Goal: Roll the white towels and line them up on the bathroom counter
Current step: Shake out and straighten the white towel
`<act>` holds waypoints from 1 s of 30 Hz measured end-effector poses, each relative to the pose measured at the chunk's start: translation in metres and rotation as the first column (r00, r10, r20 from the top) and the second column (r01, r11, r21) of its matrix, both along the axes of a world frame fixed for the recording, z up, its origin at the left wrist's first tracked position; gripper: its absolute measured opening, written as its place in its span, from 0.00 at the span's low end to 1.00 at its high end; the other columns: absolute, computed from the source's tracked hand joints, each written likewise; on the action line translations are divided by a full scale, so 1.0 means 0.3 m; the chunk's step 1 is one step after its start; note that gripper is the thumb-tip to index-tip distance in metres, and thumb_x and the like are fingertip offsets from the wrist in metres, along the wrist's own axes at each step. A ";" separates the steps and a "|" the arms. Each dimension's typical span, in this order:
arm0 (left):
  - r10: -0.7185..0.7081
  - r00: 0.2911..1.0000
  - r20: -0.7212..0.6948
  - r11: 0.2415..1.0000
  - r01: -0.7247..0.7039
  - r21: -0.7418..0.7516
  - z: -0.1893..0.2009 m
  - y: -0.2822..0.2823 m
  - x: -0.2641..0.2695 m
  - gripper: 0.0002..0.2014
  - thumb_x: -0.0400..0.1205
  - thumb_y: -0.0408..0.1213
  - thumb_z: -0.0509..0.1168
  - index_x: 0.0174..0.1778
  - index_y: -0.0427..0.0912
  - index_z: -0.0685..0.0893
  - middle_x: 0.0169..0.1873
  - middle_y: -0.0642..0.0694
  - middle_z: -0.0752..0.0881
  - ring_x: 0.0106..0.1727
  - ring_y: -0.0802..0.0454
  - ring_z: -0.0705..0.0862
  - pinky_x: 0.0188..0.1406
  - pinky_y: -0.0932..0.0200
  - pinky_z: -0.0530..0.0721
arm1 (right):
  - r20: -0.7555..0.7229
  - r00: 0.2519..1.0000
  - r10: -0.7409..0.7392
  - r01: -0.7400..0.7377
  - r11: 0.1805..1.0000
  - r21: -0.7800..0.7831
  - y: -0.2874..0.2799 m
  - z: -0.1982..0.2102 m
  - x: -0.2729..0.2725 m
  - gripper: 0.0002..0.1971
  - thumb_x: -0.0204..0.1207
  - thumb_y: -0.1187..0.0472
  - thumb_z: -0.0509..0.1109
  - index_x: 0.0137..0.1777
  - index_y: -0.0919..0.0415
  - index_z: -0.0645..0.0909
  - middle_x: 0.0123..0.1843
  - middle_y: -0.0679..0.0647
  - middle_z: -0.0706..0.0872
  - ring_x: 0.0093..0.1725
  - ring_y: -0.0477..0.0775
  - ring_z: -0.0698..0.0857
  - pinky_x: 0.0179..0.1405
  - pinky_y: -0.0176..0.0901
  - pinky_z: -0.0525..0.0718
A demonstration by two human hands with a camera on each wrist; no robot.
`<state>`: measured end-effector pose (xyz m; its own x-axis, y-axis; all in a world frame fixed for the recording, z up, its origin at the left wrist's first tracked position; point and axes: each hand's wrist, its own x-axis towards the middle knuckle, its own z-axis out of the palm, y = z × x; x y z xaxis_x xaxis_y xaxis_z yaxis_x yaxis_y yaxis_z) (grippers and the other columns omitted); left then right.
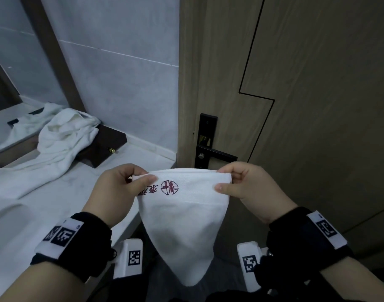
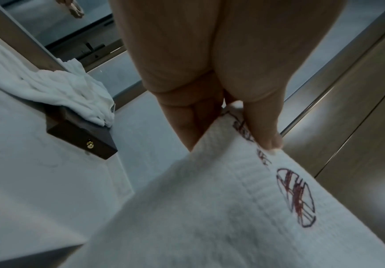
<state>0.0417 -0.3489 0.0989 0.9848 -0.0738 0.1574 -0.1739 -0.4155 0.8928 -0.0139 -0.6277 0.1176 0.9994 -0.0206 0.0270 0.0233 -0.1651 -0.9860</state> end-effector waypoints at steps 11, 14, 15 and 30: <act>-0.167 0.980 -0.107 0.977 0.150 -0.152 0.016 0.034 -0.010 0.16 0.57 0.50 0.82 0.36 0.48 0.93 0.33 0.44 0.93 0.35 0.47 0.92 0.44 0.60 0.87 | 0.031 0.995 -0.097 0.094 0.992 0.080 -0.043 -0.025 0.040 0.07 0.74 0.68 0.74 0.37 0.57 0.85 0.38 0.60 0.91 0.36 0.51 0.88 0.32 0.38 0.83; -0.141 0.985 -0.099 0.983 0.128 -0.128 0.011 0.041 -0.018 0.13 0.60 0.50 0.81 0.36 0.49 0.93 0.32 0.45 0.92 0.35 0.47 0.92 0.47 0.55 0.85 | 0.015 0.996 -0.093 0.091 0.993 0.079 -0.033 -0.034 0.048 0.04 0.74 0.68 0.75 0.39 0.61 0.85 0.42 0.65 0.90 0.40 0.57 0.88 0.40 0.47 0.85; -0.129 0.987 -0.090 0.986 0.119 -0.116 0.009 0.043 -0.022 0.12 0.61 0.49 0.81 0.36 0.49 0.93 0.31 0.45 0.92 0.35 0.47 0.92 0.47 0.56 0.85 | 0.015 0.995 -0.097 0.095 0.993 0.075 -0.029 -0.037 0.051 0.04 0.74 0.68 0.75 0.39 0.62 0.84 0.42 0.66 0.90 0.39 0.57 0.88 0.41 0.49 0.84; 0.035 0.994 -0.101 0.970 -0.058 -0.237 -0.067 0.113 -0.087 0.09 0.62 0.42 0.80 0.34 0.43 0.91 0.31 0.35 0.89 0.29 0.46 0.88 0.32 0.55 0.90 | 0.019 0.996 -0.084 0.082 0.991 0.105 0.087 -0.118 0.098 0.08 0.74 0.68 0.75 0.50 0.62 0.79 0.37 0.66 0.85 0.37 0.58 0.82 0.42 0.52 0.79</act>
<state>0.0157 -0.3149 0.0790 0.9976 0.0008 0.0698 -0.0684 -0.1932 0.9788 0.0156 -0.6015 0.0821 0.9933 -0.1071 0.0433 0.0366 -0.0640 -0.9973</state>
